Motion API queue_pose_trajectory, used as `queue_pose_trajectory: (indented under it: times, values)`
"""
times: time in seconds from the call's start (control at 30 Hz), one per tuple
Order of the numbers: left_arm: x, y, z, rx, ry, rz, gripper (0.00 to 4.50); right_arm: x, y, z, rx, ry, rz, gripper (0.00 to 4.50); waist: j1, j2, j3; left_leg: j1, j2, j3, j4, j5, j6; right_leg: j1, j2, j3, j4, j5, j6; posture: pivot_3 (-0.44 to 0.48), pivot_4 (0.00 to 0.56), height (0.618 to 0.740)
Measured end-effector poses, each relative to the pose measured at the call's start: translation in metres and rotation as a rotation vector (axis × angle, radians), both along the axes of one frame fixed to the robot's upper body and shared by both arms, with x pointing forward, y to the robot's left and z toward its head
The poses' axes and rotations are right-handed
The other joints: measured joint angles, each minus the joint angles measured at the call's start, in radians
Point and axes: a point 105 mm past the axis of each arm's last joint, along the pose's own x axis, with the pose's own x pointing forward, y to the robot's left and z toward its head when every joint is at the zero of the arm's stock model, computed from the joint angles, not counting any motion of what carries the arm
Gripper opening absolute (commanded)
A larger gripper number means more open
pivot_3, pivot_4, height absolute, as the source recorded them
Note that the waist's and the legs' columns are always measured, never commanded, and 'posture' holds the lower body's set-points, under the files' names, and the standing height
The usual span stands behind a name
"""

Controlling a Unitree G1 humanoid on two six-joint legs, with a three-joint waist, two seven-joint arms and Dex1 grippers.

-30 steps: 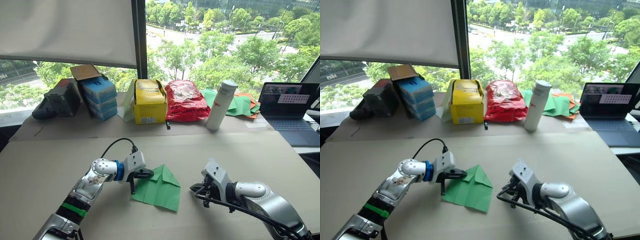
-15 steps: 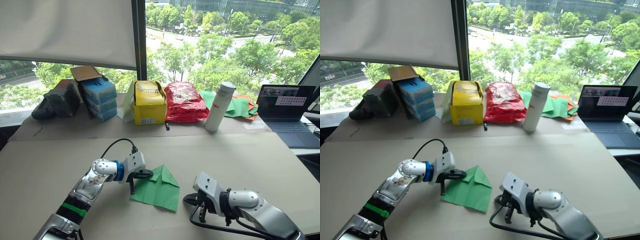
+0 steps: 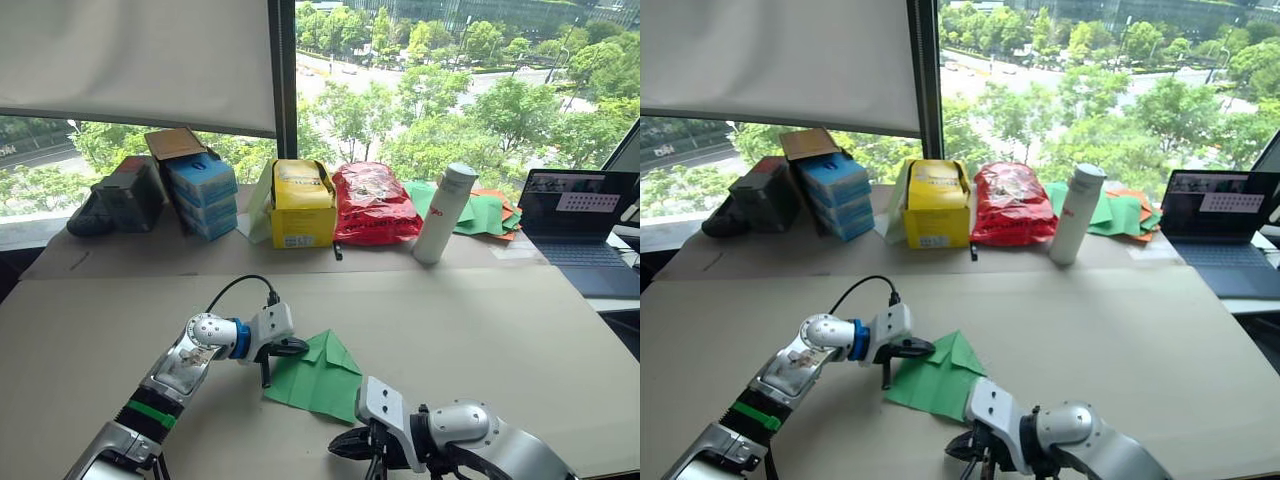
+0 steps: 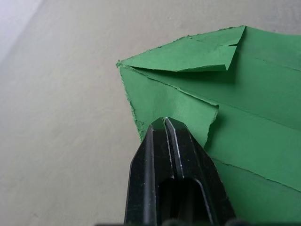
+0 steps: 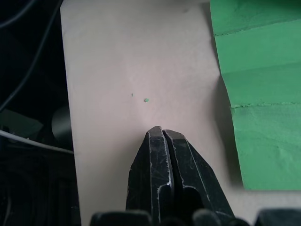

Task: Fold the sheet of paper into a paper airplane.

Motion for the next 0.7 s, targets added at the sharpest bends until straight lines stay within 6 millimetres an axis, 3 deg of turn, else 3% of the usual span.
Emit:
queue_pose_trajectory:
  times: [0.23,0.57,0.7]
  values:
    - [0.004,-0.001,0.002,0.009,0.015,-0.019,0.02,0.009,0.012,0.000,0.005,-0.078,-0.113,0.00,0.002,0.000,0.000,0.001,0.000,0.000,0.000,0.000,-0.001,0.001,0.002,-0.001,0.001,0.000,0.000,0.000,0.150,0.740]
    - [0.006,-0.006,0.002,0.005,0.032,-0.030,0.02,0.017,-0.032,0.006,-0.094,-0.171,-0.443,0.00,0.010,0.000,0.000,0.000,-0.001,0.000,0.002,0.000,0.000,0.001,0.001,0.000,0.001,0.000,0.001,0.000,0.150,0.740]
    - [0.007,-0.006,0.002,0.005,0.034,-0.030,0.02,0.019,-0.036,0.005,-0.089,-0.170,-0.510,0.00,0.010,0.000,0.000,0.000,-0.001,0.000,0.002,0.000,0.000,0.001,0.002,0.000,0.001,0.000,0.001,0.000,0.150,0.740]
